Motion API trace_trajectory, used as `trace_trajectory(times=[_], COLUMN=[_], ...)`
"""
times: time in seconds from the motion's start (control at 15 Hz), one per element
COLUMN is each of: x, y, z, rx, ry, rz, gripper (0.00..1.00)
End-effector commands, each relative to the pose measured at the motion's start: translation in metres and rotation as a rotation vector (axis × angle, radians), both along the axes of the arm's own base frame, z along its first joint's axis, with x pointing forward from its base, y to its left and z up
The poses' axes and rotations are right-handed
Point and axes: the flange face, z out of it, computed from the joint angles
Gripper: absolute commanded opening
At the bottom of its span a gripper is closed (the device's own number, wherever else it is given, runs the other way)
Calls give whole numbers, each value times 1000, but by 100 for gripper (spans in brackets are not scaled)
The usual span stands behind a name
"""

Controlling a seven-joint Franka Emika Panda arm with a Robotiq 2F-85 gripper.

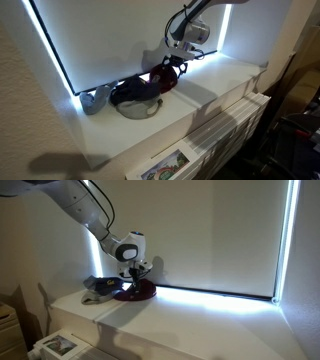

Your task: Move the maroon cap to the right side of the window sill

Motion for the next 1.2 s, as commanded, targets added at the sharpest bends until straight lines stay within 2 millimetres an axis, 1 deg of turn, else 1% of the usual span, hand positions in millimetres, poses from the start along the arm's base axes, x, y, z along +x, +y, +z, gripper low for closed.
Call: trace_trajectory(times=[0.0,0.07,0.13,0.47,0.67,0.73,0.8,0.87,1.07,1.13], x=[1,2,2,0,0,0,0,0,1,1], y=[0,0,-1,-1,-1,0,0,0,2,-1], z=[1,2,1,0,0,0,0,0,0,3], rx=[0,0,-4,-8,-12,-14,-15,-16,-18,-37], ry=[-2,-4,-4,-6,-5,-5,-4,-4,-4,-14], rz=[0,0,-2,0,0,-1,0,0,2,-15], gripper=[100,75,74,38,18,9,4,1,0,1])
